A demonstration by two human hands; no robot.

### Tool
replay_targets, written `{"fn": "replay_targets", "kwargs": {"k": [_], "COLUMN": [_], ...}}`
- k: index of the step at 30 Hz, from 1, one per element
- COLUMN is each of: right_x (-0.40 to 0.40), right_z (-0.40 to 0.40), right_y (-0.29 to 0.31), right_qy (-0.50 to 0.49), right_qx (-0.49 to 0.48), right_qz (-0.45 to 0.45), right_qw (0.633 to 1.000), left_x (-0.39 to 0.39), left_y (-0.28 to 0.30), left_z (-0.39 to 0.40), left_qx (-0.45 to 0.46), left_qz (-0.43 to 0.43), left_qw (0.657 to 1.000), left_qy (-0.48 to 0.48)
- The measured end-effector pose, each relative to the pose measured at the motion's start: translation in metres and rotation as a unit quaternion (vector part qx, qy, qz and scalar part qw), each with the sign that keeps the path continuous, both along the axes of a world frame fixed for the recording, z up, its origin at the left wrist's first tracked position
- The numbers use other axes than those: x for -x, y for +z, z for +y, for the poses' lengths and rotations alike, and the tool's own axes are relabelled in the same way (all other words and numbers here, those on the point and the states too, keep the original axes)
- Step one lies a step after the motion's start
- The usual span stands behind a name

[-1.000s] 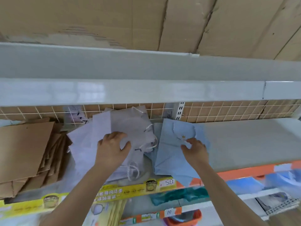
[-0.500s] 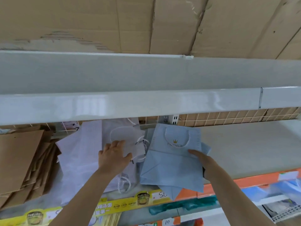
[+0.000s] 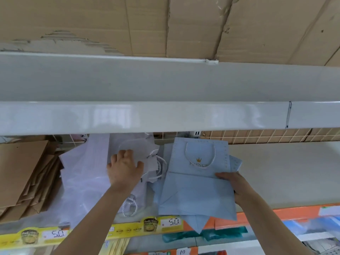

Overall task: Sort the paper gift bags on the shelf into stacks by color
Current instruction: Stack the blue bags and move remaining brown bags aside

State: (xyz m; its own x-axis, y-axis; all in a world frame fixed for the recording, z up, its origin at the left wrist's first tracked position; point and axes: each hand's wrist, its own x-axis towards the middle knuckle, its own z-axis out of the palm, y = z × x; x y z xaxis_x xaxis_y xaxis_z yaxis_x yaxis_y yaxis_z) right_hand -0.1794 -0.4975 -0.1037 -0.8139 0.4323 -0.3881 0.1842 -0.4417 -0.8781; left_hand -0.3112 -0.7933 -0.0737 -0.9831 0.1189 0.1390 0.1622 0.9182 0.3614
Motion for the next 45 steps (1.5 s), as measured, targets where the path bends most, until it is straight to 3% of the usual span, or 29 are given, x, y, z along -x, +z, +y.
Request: {"fn": "replay_targets", "kwargs": {"k": [8,13,16,18,20,22,26,28,31,35,41,45], "right_x": [-0.024,-0.019,-0.014,-0.01,-0.005,0.0,0.011,0.013,0.017,0.02,0.011,0.009], "right_z": [0.058,0.076,0.078,0.078,0.077,0.076,0.066,0.061,0.052,0.038,0.021,0.015], "right_y": [0.027,0.041,0.046,0.048,0.05,0.052,0.06,0.063,0.069,0.082,0.074,0.052], "right_qy": [0.041,0.099,0.129,0.146,0.145,0.144,0.16,0.171,0.201,0.254,0.198,0.175], "right_qx": [-0.043,-0.049,-0.054,-0.051,-0.052,-0.061,-0.09,-0.088,-0.099,-0.189,-0.235,-0.24], "right_qz": [0.061,0.104,0.117,0.127,0.134,0.13,0.107,0.103,0.122,0.134,0.171,0.15], "right_qw": [0.996,0.988,0.983,0.98,0.979,0.979,0.977,0.976,0.967,0.939,0.936,0.943], "left_x": [-0.013,-0.019,-0.024,-0.026,-0.027,-0.028,-0.028,-0.027,-0.024,-0.023,-0.034,-0.036], "left_y": [0.0,-0.008,-0.001,0.005,0.011,0.017,0.022,0.025,0.029,0.035,0.033,0.031], "left_z": [0.019,0.028,0.035,0.036,0.034,0.034,0.042,0.042,0.036,0.033,0.05,0.061], "left_qx": [-0.046,-0.047,-0.189,-0.342,-0.416,-0.401,-0.262,-0.332,-0.456,-0.488,-0.447,-0.464], "left_qz": [0.027,0.029,-0.051,-0.134,-0.191,-0.241,-0.218,-0.207,-0.215,-0.192,-0.19,-0.201], "left_qw": [0.997,0.998,0.98,0.926,0.877,0.865,0.926,0.91,0.851,0.833,0.848,0.838], "left_qy": [0.054,-0.005,-0.045,-0.09,-0.145,-0.181,-0.162,-0.139,-0.149,-0.177,-0.212,-0.205]}}
